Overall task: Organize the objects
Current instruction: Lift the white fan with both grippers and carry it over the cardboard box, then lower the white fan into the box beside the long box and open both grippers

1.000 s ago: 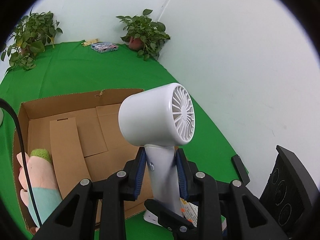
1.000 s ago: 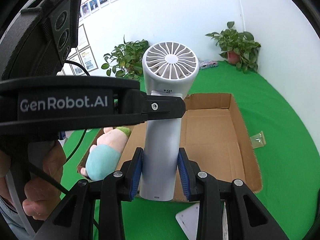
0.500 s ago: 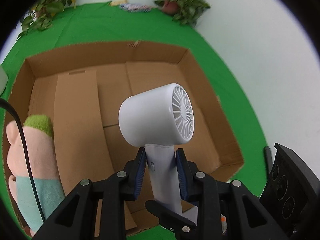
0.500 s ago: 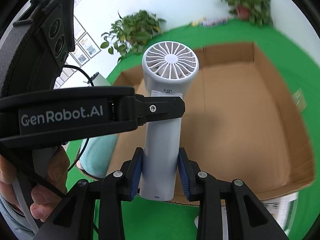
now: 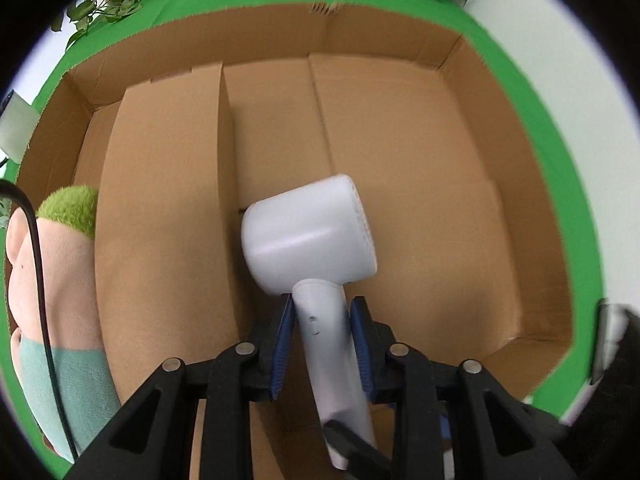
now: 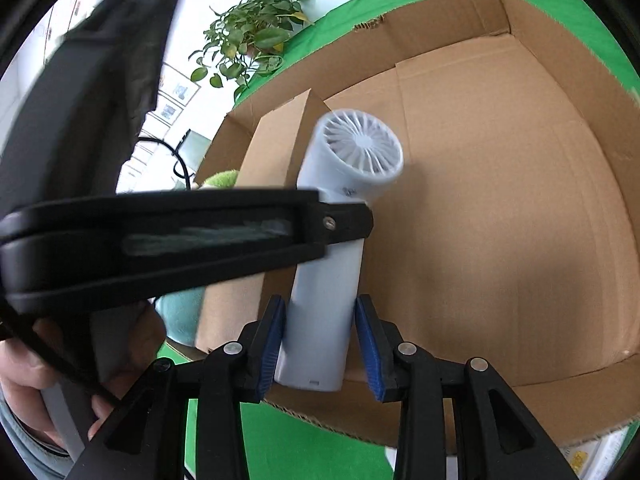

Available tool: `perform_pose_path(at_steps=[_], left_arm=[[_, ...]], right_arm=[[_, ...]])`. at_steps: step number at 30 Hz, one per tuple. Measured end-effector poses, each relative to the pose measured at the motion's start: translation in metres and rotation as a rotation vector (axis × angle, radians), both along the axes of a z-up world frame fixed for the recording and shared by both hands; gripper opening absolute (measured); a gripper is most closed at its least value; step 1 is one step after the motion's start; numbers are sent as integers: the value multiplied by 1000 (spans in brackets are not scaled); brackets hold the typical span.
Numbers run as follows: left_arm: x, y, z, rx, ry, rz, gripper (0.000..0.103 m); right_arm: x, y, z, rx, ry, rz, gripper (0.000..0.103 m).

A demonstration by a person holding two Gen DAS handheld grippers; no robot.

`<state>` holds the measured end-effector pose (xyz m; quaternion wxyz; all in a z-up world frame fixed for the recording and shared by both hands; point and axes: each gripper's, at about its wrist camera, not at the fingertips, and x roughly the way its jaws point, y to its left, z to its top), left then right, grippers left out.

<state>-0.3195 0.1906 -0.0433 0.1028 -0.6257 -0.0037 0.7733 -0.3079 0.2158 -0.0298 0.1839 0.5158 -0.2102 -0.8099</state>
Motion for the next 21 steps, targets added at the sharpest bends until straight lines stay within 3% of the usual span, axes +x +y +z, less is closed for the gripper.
perform_pose_path(at_steps=[2, 7, 12, 16, 21], left_arm=[[1, 2, -6, -6, -10, -2, 23], [4, 11, -4, -56, -1, -20, 23], [6, 4, -1, -18, -13, -5, 23], [17, -7, 22, 67, 31, -10, 24], [40, -32, 71, 121, 167, -19, 30]], right_arm=[[2, 1, 4, 75, 1, -17, 32], [-1, 23, 0, 153, 20, -69, 32], [2, 32, 0, 172, 18, -80, 32], [16, 33, 4, 196, 24, -79, 33], [12, 23, 5, 217, 34, -71, 43]])
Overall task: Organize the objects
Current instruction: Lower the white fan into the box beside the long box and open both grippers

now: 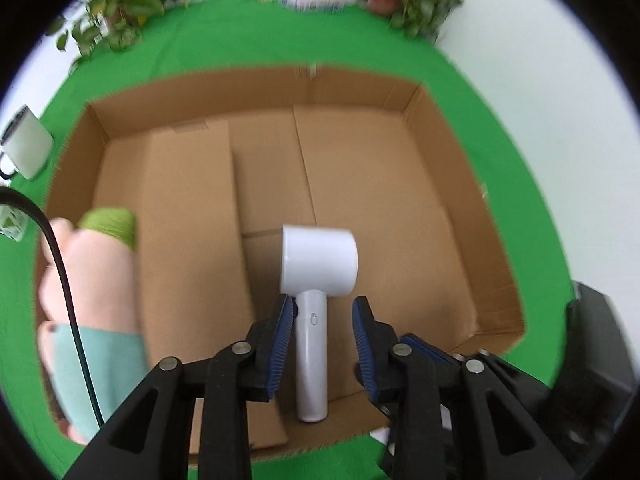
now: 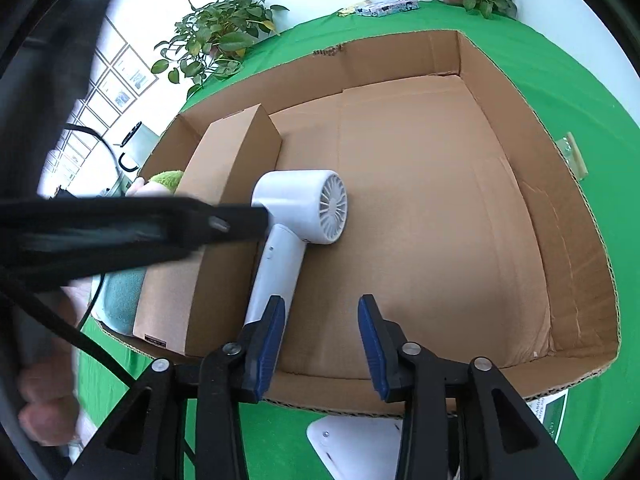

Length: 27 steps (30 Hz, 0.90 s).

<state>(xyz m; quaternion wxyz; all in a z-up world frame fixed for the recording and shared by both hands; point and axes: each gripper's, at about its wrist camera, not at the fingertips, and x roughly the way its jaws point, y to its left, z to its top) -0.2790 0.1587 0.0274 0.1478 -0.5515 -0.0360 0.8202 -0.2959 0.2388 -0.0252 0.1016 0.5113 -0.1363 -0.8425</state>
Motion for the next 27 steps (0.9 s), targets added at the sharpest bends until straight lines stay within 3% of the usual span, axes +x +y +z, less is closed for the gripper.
perform_pose_path(at_steps=[5, 10, 12, 13, 22, 27], left_arm=[[22, -35, 24, -26, 111, 41, 30], [14, -67, 19, -25, 106, 72, 30], [11, -73, 8, -11, 95, 84, 30], [15, -83, 8, -4, 92, 89, 30], [23, -101, -10, 31, 93, 90, 30], [24, -101, -13, 27, 93, 85, 30]], right_arm=[[-17, -26, 1, 69, 18, 25, 48], [-38, -52, -10, 147, -21, 45, 47], [-45, -60, -17, 184, -40, 44, 31], [-49, -62, -21, 189, -47, 45, 30], [-46, -79, -25, 199, 0, 127, 25], [-48, -82, -25, 182, -12, 109, 25]])
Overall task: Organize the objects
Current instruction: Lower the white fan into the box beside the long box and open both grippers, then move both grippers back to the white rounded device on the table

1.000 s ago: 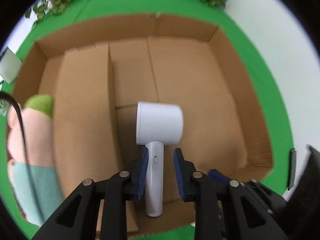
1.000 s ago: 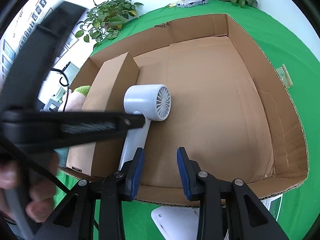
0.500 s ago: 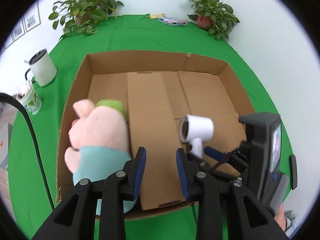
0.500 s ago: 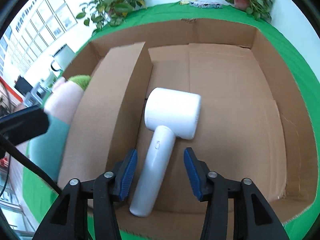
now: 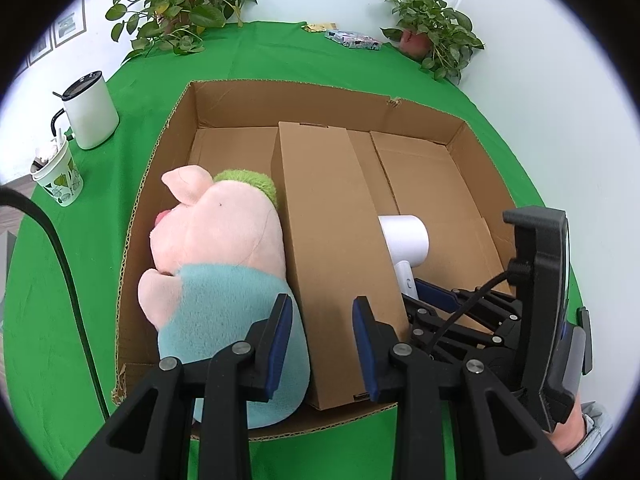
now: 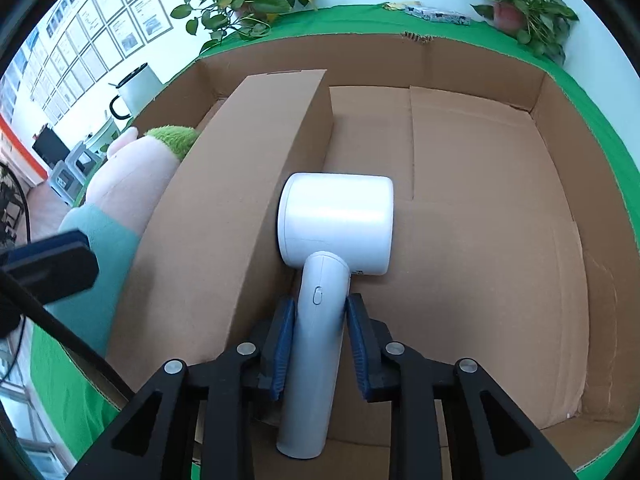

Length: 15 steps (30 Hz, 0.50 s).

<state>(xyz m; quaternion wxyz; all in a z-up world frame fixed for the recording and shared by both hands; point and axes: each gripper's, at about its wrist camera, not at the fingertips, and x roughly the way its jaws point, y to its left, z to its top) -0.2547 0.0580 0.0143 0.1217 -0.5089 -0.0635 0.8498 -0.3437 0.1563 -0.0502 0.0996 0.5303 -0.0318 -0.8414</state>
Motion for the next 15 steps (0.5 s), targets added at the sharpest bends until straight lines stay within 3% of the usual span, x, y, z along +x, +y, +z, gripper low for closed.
perform_pose_path(at_steps=[15], left_arm=[[5, 11, 4, -42, 35, 6, 30]], right_arm=[[-4, 2, 0, -53, -43, -86, 26]])
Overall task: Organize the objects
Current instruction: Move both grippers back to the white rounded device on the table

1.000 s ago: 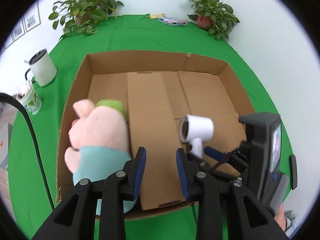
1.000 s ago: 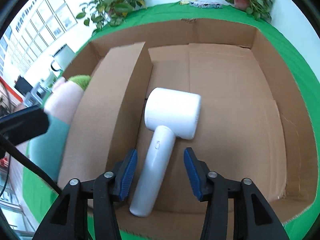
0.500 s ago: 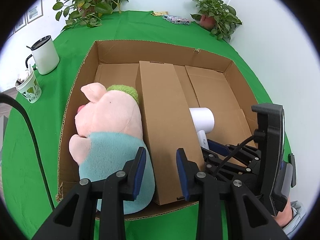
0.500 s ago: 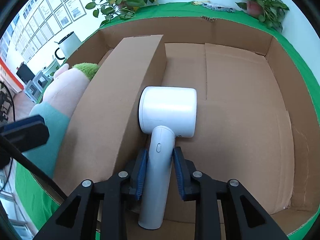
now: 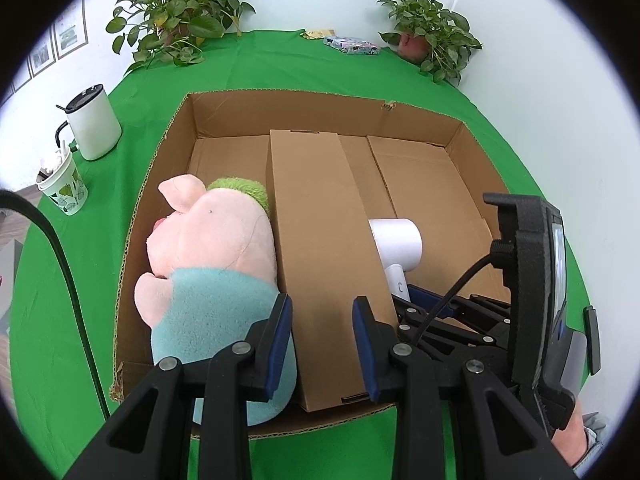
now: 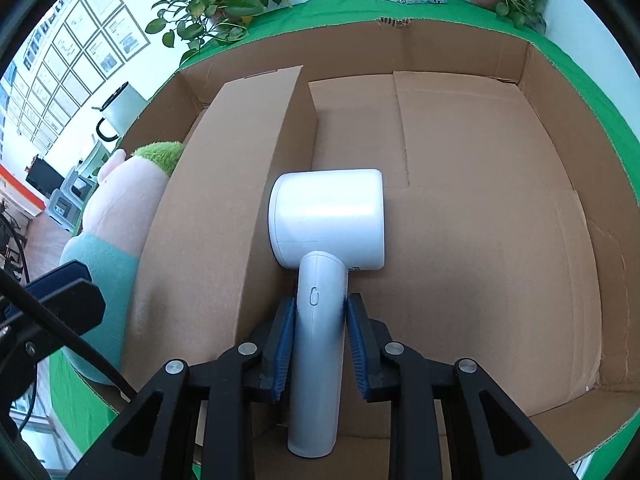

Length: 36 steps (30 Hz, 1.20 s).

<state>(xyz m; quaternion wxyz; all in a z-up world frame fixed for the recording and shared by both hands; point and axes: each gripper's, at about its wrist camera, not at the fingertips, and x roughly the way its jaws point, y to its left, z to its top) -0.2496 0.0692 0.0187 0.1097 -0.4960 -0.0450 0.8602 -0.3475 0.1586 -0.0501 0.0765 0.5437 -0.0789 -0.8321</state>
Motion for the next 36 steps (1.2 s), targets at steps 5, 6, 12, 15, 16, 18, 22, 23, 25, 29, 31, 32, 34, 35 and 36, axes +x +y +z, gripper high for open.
perform_pose_path(at_steps=[5, 6, 12, 15, 16, 18, 22, 23, 25, 29, 31, 32, 34, 35, 36], left_arm=[[11, 0, 10, -44, 91, 38, 30], [15, 1, 13, -65, 122, 51, 30], [61, 12, 34, -153, 379, 92, 78], [85, 16, 38, -132, 477, 117, 82], [90, 18, 38, -136, 485, 115, 82], [99, 21, 38, -138, 499, 113, 82], [110, 21, 38, -89, 500, 130, 82], [113, 21, 37, -86, 500, 145, 82], [119, 22, 37, -92, 519, 156, 82], [128, 24, 35, -62, 508, 102, 20], [131, 27, 33, -53, 483, 82, 17], [133, 28, 33, -70, 501, 93, 21], [136, 28, 34, -99, 513, 124, 56], [136, 26, 34, -88, 509, 133, 83], [139, 23, 35, -62, 524, 146, 85]], right_arm=[[8, -1, 10, 47, 38, 15, 37], [12, 0, 15, 80, 62, 8, 46], [70, 17, 62, 202, 322, -19, 79], [118, 21, 73, 217, 434, 18, 88], [130, 24, 75, 215, 450, 23, 89], [155, 32, 77, 206, 481, 15, 90], [186, 53, 84, 166, 515, -36, 90], [191, 58, 85, 153, 524, -47, 90], [200, 65, 86, 121, 543, -54, 80], [204, 64, 81, 192, 527, -80, 27], [204, 65, 79, 181, 530, -77, 28], [204, 65, 78, 171, 526, -71, 36], [205, 65, 77, 152, 517, -60, 80], [208, 65, 77, 131, 534, -47, 97], [210, 62, 76, 123, 549, -39, 97]])
